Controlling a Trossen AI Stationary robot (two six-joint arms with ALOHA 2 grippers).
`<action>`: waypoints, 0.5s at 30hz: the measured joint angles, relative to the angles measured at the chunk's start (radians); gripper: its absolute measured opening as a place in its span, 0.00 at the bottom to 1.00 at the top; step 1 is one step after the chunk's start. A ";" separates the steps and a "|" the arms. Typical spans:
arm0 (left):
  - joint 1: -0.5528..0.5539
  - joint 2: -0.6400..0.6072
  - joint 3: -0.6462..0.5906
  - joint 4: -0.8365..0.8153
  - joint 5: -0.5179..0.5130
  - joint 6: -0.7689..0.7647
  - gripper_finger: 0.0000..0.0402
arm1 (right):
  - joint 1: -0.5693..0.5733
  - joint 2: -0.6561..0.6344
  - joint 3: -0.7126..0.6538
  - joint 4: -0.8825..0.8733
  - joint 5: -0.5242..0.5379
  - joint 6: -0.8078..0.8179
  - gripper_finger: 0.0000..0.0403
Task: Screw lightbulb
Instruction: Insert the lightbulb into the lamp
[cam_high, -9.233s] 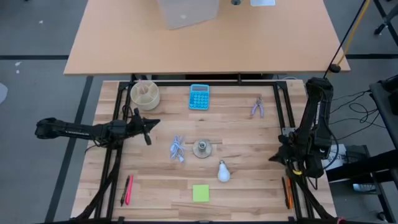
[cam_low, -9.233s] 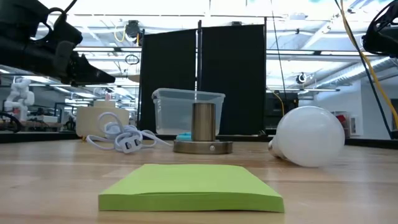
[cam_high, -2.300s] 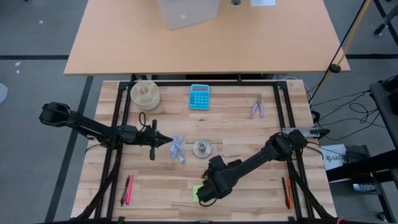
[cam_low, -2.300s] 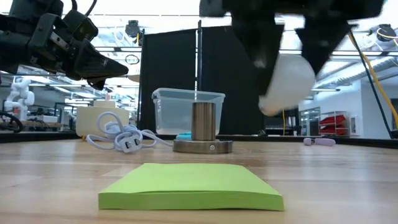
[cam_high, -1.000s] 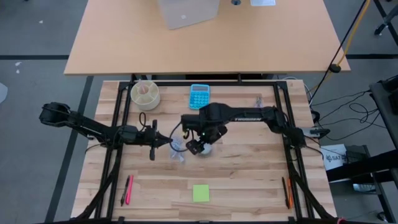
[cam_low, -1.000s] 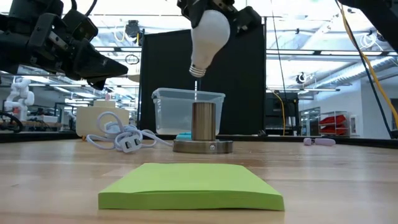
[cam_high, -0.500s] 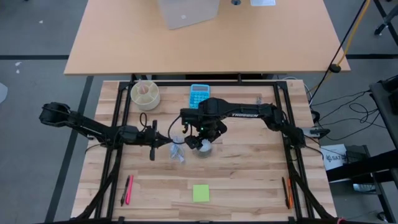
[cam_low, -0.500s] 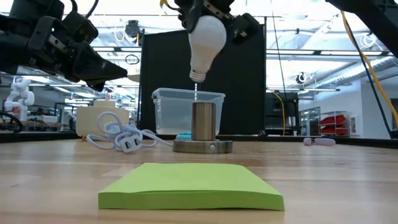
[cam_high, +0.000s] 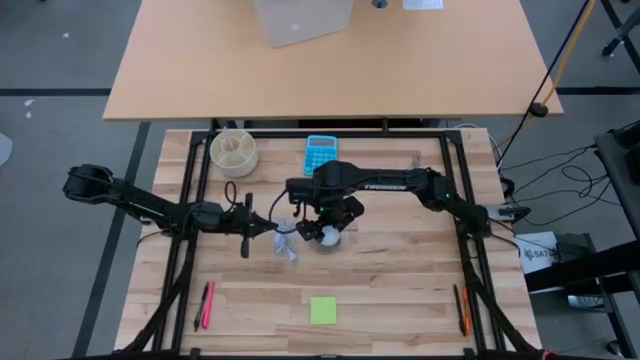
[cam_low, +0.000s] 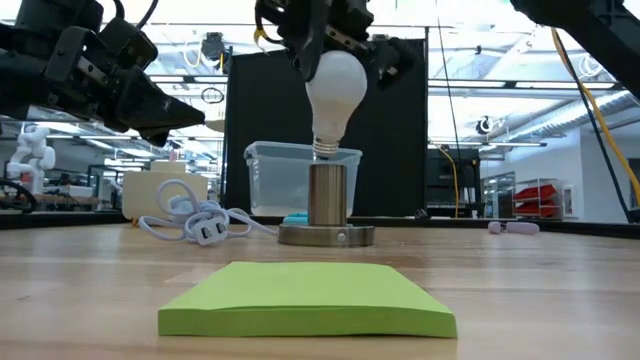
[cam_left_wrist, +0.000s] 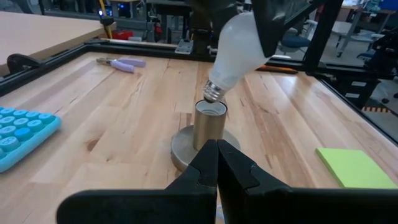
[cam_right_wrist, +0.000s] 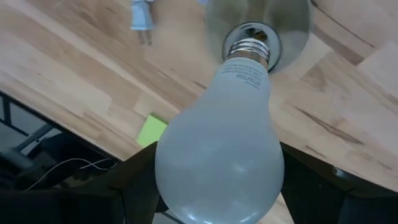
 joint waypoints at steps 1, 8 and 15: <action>0.000 0.000 0.000 0.000 0.000 0.000 0.00 | -0.003 0.002 0.000 0.002 -0.001 -0.001 0.67; 0.000 0.000 0.000 0.000 0.000 0.000 0.00 | -0.023 0.004 0.000 -0.010 -0.032 -0.004 0.67; 0.000 0.000 0.000 0.000 0.000 0.001 0.00 | -0.026 0.004 0.000 -0.011 -0.052 0.003 0.67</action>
